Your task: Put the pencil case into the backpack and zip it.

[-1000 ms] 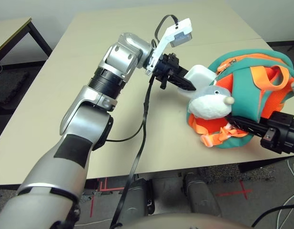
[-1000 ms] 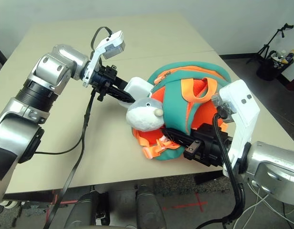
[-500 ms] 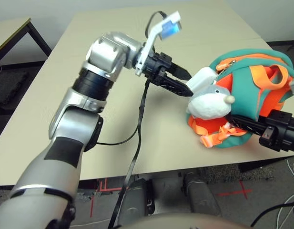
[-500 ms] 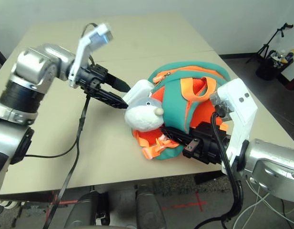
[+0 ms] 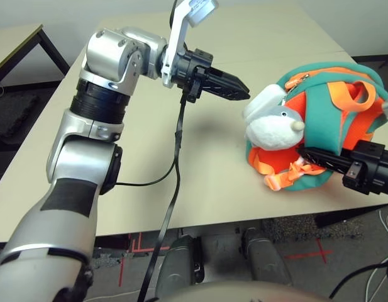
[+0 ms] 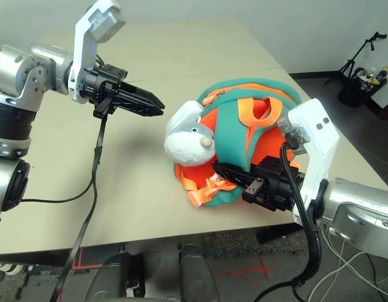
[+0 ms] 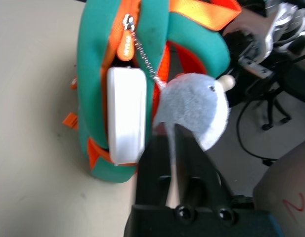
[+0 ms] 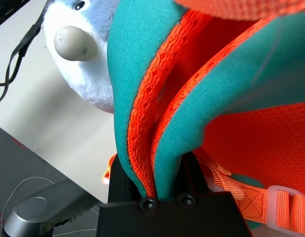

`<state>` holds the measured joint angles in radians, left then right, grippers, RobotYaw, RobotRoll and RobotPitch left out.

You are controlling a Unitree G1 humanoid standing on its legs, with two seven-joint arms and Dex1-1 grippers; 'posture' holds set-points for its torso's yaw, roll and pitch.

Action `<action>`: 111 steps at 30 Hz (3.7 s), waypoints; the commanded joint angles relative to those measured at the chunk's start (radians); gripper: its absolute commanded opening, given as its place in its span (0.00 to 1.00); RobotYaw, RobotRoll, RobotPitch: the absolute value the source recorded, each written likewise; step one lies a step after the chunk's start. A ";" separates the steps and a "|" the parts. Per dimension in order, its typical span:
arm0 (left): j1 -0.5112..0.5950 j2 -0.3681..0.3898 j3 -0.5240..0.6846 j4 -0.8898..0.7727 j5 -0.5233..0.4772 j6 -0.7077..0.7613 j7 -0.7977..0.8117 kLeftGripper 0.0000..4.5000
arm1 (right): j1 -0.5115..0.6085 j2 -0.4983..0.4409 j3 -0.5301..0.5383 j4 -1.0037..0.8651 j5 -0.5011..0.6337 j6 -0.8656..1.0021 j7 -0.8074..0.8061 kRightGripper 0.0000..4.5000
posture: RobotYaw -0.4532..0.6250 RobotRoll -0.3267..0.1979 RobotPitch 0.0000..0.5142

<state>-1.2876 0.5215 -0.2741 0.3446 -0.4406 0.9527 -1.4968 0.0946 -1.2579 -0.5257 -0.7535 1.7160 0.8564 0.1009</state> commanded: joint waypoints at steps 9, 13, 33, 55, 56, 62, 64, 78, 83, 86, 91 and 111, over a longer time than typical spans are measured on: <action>-0.005 -0.050 -0.030 0.074 0.032 -0.060 -0.001 0.00 | -0.006 -0.001 0.011 -0.017 0.007 0.007 0.015 0.05 | 0.21 0.62 0.16; -0.004 -0.064 -0.035 0.108 0.051 -0.088 0.006 0.00 | -0.008 -0.001 0.015 -0.021 0.010 0.003 0.012 0.05 | 0.21 0.62 0.17; 0.028 -0.149 -0.053 0.131 0.113 -0.135 0.039 0.00 | -0.030 0.009 0.049 -0.030 0.016 -0.011 -0.006 0.05 | 0.20 0.62 0.18; 0.027 -0.359 -0.045 0.377 0.215 -0.345 0.176 0.00 | -0.085 0.025 0.107 -0.032 0.015 -0.014 -0.029 0.05 | 0.19 0.62 0.18; 0.028 -0.368 -0.042 0.381 0.217 -0.346 0.181 0.00 | -0.087 0.026 0.109 -0.032 0.015 -0.014 -0.030 0.05 | 0.19 0.62 0.18; 0.014 -0.342 -0.001 0.304 0.207 -0.329 0.190 0.00 | -0.096 0.029 0.120 -0.030 0.008 -0.013 -0.030 0.05 | 0.20 0.62 0.17; -0.019 -0.296 0.049 0.249 0.170 -0.273 0.182 0.00 | -0.097 0.032 0.122 -0.029 0.003 -0.011 -0.029 0.05 | 0.21 0.62 0.16; 0.064 0.064 0.115 -0.368 -0.098 0.156 0.138 0.74 | -0.146 0.048 0.170 0.022 -0.076 0.005 0.047 0.05 | 0.28 0.62 0.14; 0.123 0.042 0.080 -0.397 -0.095 0.109 0.188 1.00 | -0.172 0.053 0.196 0.036 -0.098 0.011 0.072 0.05 | 0.28 0.62 0.14; 0.135 0.018 0.036 -0.354 -0.063 0.039 0.204 1.00 | -0.182 0.055 0.202 0.040 -0.105 0.014 0.078 0.05 | 0.28 0.62 0.14; 0.136 -0.019 -0.020 -0.273 -0.016 -0.055 0.209 1.00 | -0.191 0.062 0.204 0.032 -0.097 0.015 0.064 0.05 | 0.26 0.62 0.14; 0.175 -0.093 -0.083 -0.190 0.039 -0.140 0.222 0.79 | -0.233 0.090 0.243 0.025 -0.094 0.010 0.033 0.05 | 0.26 0.62 0.15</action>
<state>-1.1232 0.4217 -0.3645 0.1506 -0.4147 0.8221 -1.2764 -0.1206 -1.1779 -0.2990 -0.6976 1.6050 0.8681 0.1208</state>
